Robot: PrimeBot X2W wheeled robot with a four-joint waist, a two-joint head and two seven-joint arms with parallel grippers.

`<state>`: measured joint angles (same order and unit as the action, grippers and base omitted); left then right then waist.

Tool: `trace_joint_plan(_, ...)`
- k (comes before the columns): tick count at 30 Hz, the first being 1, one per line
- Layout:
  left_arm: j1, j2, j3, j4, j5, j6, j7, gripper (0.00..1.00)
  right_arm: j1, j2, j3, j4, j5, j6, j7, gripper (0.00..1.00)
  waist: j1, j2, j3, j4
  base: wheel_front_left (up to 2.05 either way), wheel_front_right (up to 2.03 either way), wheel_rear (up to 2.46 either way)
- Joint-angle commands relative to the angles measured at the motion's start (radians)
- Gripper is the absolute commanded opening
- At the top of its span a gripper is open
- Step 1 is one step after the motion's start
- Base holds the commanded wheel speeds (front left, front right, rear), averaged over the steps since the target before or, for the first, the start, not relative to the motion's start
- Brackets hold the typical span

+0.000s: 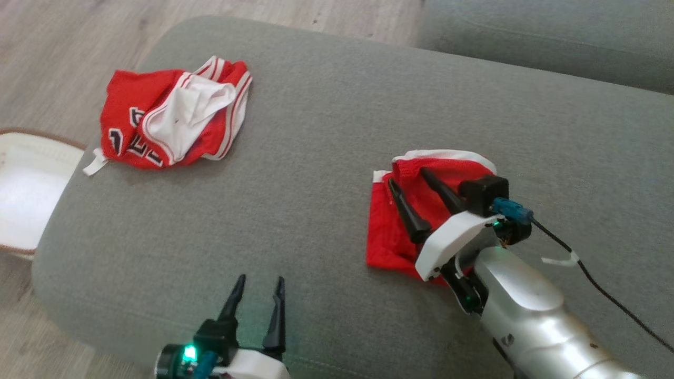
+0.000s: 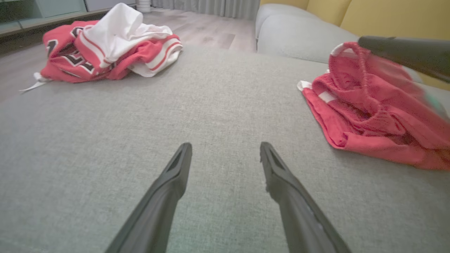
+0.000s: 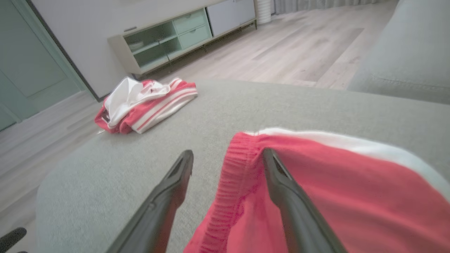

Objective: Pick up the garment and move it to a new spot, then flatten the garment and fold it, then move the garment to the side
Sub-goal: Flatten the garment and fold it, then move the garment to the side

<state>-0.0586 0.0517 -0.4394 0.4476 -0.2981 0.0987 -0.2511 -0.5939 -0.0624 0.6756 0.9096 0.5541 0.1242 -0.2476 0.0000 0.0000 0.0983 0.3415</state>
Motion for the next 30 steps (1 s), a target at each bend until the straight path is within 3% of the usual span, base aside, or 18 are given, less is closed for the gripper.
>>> trace_joint_plan(1,-0.036,-0.001,0.051,-0.035,0.013,0.007,-0.011,1.0,0.02,0.012,-0.019,-0.052,-0.017,0.007,-0.014,1.0,0.0,0.0,-0.013,-0.022,0.0,0.0,0.0)
trace_joint_plan(9,-0.038,-0.001,0.149,-0.063,0.054,0.01,-0.011,1.0,0.132,0.012,-0.221,-0.196,-0.126,0.007,-0.014,1.0,0.0,0.0,-0.062,-0.107,0.0,0.0,0.0)
trace_joint_plan(18,-0.011,-0.001,0.259,-0.089,0.12,0.004,-0.011,1.0,0.31,0.012,-0.53,-0.364,-0.279,0.007,-0.014,1.0,0.0,0.0,-0.092,-0.208,0.0,0.0,0.0)
trace_joint_plan(30,0.077,-0.001,0.322,-0.126,0.168,-0.001,-0.011,1.0,0.435,0.012,-0.61,-0.395,-0.33,0.007,-0.014,1.0,0.0,0.0,-0.109,-0.294,0.0,0.0,0.0)
